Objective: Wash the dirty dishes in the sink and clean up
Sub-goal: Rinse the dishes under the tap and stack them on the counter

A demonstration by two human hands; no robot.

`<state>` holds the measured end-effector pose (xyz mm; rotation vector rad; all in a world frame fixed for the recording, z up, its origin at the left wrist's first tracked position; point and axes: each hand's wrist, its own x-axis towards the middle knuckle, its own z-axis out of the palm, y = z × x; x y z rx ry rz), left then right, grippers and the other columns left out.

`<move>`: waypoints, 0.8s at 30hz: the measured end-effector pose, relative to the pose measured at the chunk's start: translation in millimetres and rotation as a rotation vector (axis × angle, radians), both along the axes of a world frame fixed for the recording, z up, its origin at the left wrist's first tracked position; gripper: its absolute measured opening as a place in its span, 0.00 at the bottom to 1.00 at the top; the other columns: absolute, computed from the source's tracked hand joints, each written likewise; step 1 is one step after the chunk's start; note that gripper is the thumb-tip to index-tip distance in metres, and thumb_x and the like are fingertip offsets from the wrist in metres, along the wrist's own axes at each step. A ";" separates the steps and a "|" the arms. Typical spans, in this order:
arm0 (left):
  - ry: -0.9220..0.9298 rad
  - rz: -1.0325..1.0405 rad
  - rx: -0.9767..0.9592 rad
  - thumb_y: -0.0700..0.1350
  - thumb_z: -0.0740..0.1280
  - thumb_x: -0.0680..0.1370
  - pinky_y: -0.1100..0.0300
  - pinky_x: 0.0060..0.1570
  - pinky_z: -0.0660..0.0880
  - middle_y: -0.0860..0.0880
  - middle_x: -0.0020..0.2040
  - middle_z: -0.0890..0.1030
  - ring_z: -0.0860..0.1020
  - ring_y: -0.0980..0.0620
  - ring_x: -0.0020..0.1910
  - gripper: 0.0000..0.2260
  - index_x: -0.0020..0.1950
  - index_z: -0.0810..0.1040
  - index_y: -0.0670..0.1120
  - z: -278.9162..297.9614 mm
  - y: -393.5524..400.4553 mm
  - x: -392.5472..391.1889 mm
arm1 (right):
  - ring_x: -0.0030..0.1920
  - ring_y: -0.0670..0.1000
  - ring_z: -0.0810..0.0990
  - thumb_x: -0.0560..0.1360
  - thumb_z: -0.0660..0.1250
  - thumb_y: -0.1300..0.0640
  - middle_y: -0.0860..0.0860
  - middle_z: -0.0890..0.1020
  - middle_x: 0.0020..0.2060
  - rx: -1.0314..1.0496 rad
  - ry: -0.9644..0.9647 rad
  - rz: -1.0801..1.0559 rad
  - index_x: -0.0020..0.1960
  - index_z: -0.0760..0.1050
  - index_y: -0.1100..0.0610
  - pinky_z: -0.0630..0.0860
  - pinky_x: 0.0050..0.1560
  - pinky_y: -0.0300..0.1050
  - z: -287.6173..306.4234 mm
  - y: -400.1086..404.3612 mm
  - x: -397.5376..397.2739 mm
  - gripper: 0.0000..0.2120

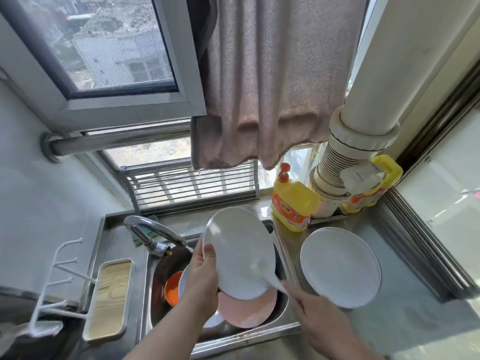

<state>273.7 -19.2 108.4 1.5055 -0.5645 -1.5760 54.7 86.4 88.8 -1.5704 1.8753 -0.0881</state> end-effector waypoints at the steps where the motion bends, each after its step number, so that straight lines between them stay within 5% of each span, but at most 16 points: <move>1: -0.005 0.002 0.010 0.58 0.56 0.86 0.40 0.56 0.82 0.51 0.64 0.82 0.80 0.43 0.61 0.15 0.70 0.74 0.67 -1.6 0.6 -3.4 | 0.60 0.52 0.82 0.83 0.48 0.32 0.48 0.84 0.61 0.032 -0.053 0.026 0.67 0.51 0.13 0.77 0.58 0.47 -0.2 6.8 14.5 0.17; 5: 0.021 0.045 0.035 0.53 0.55 0.88 0.45 0.53 0.81 0.47 0.62 0.82 0.81 0.44 0.59 0.14 0.70 0.75 0.59 -5.3 3.8 -17.3 | 0.63 0.52 0.81 0.84 0.50 0.36 0.48 0.80 0.67 0.013 -0.124 0.044 0.66 0.48 0.12 0.76 0.58 0.47 -3.0 9.0 45.1 0.19; 9: 0.015 0.024 0.071 0.55 0.55 0.88 0.36 0.61 0.79 0.49 0.61 0.83 0.82 0.42 0.59 0.13 0.66 0.75 0.64 -15.8 -9.9 0.9 | 0.56 0.51 0.83 0.85 0.49 0.37 0.47 0.85 0.56 -0.026 0.080 -0.001 0.67 0.40 0.13 0.78 0.55 0.50 -17.7 7.5 -11.8 0.24; 12: 0.007 -0.033 0.149 0.56 0.55 0.88 0.38 0.59 0.80 0.49 0.61 0.84 0.82 0.43 0.60 0.12 0.65 0.76 0.65 -28.5 -3.8 2.7 | 0.50 0.53 0.84 0.85 0.48 0.38 0.48 0.87 0.48 -0.102 0.150 -0.112 0.76 0.46 0.22 0.79 0.48 0.52 -28.9 -13.4 -31.1 0.22; 14: 0.030 -0.068 0.212 0.55 0.55 0.88 0.42 0.50 0.83 0.47 0.63 0.83 0.82 0.41 0.59 0.13 0.70 0.74 0.61 -38.3 4.6 -0.1 | 0.48 0.54 0.84 0.84 0.51 0.39 0.46 0.86 0.47 -0.214 0.002 -0.278 0.78 0.62 0.32 0.78 0.46 0.52 -28.6 -29.5 -18.4 0.22; 16: 0.059 -0.085 0.287 0.54 0.56 0.88 0.44 0.40 0.83 0.45 0.64 0.81 0.81 0.38 0.59 0.13 0.72 0.72 0.61 -50.7 9.2 3.7 | 0.48 0.51 0.83 0.83 0.61 0.42 0.43 0.84 0.47 -0.290 -0.209 -0.501 0.65 0.75 0.43 0.76 0.48 0.50 -28.6 -40.9 -1.3 0.13; 19: 0.041 -0.047 0.347 0.54 0.56 0.88 0.43 0.37 0.82 0.43 0.63 0.81 0.81 0.37 0.57 0.12 0.71 0.71 0.59 -65.1 5.0 26.9 | 0.43 0.48 0.81 0.78 0.73 0.49 0.44 0.81 0.40 -0.183 -0.392 -0.670 0.48 0.73 0.48 0.78 0.49 0.52 -31.4 -51.3 23.5 0.09; 24: -0.067 -0.011 0.339 0.52 0.58 0.88 0.44 0.41 0.82 0.41 0.56 0.85 0.83 0.36 0.53 0.12 0.65 0.78 0.51 -89.0 -17.4 82.7 | 0.45 0.51 0.81 0.77 0.71 0.56 0.49 0.81 0.43 0.087 -0.481 -0.558 0.49 0.74 0.49 0.76 0.41 0.45 -57.1 -76.7 69.2 0.06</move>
